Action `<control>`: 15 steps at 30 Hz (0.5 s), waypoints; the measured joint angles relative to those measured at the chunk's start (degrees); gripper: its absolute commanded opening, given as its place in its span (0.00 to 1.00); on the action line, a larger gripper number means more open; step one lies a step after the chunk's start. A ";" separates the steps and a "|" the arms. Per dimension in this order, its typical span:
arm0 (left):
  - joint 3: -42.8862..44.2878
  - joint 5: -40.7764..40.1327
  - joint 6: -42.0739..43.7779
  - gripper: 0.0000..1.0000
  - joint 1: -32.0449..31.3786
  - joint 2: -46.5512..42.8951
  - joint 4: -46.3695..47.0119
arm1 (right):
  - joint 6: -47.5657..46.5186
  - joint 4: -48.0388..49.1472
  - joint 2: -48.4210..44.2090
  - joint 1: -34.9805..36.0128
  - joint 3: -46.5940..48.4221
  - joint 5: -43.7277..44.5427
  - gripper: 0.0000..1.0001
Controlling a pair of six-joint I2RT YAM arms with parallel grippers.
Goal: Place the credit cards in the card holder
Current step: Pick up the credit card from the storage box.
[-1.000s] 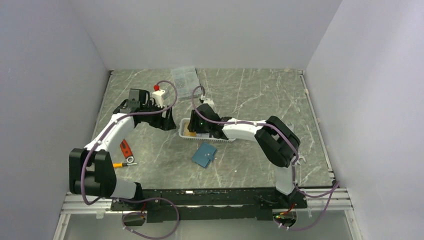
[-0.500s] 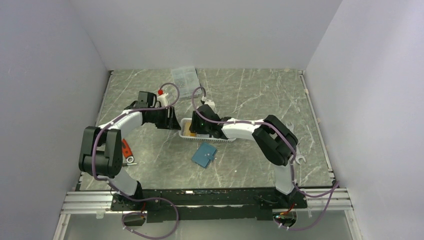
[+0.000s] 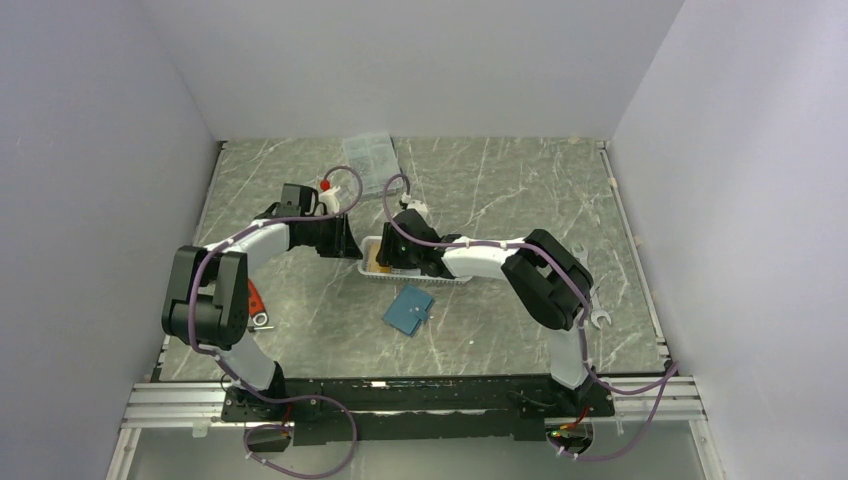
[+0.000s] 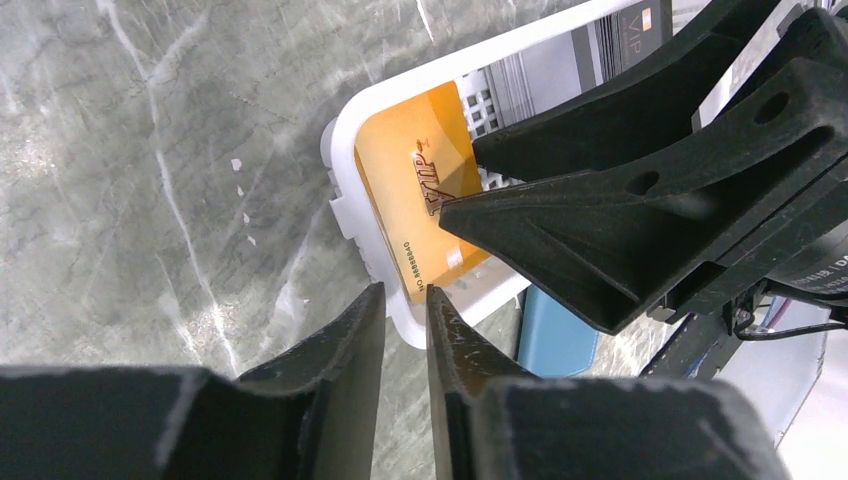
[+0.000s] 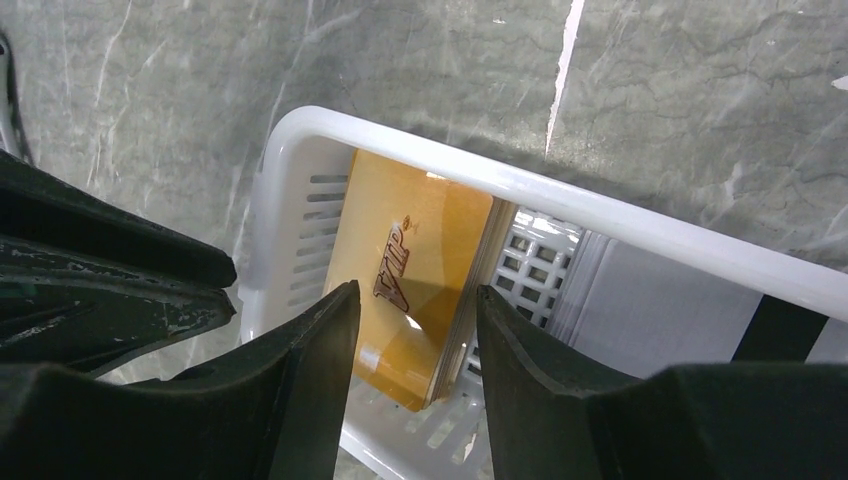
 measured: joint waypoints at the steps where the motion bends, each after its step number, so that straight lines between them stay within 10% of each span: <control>1: -0.02 -0.02 0.09 0.22 -0.17 0.11 0.09 | 0.00 0.00 0.00 -0.02 0.00 -0.09 0.48; 15: -0.09 -0.68 0.11 0.19 -1.46 0.22 0.52 | -0.02 0.94 0.00 0.00 0.00 -1.05 0.45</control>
